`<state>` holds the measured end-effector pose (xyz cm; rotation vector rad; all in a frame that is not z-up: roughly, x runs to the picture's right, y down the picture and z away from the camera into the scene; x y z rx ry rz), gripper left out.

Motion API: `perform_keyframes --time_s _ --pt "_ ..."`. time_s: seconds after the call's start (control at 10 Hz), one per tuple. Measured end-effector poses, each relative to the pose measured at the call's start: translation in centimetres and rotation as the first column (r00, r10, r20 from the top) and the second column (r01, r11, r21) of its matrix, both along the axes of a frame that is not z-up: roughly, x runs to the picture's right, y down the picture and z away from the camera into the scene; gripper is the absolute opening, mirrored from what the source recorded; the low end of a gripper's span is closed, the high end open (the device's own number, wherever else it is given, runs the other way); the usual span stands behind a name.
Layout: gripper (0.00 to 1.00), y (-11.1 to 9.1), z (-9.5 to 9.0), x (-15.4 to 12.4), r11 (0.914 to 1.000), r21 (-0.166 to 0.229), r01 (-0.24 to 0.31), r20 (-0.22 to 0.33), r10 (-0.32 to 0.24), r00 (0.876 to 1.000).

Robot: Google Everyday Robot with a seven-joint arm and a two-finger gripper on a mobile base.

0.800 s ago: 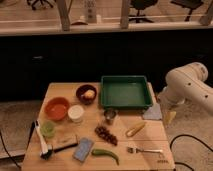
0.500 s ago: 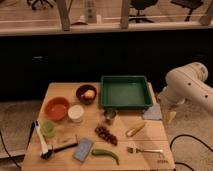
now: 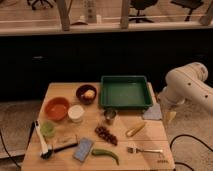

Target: Place fork in metal cup

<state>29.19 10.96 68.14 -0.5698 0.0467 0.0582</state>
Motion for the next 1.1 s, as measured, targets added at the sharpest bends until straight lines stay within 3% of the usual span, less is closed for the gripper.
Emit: perform_keyframes --time_s 0.6,1.1 --pt "0.8 0.1 0.0 0.0 1.0 -0.001 0.001 0.0 -0.001 1.0" --pt "0.8 4.1 -2.1 -1.2 0.9965 -0.025 0.079 0.035 -0.078 0.996"
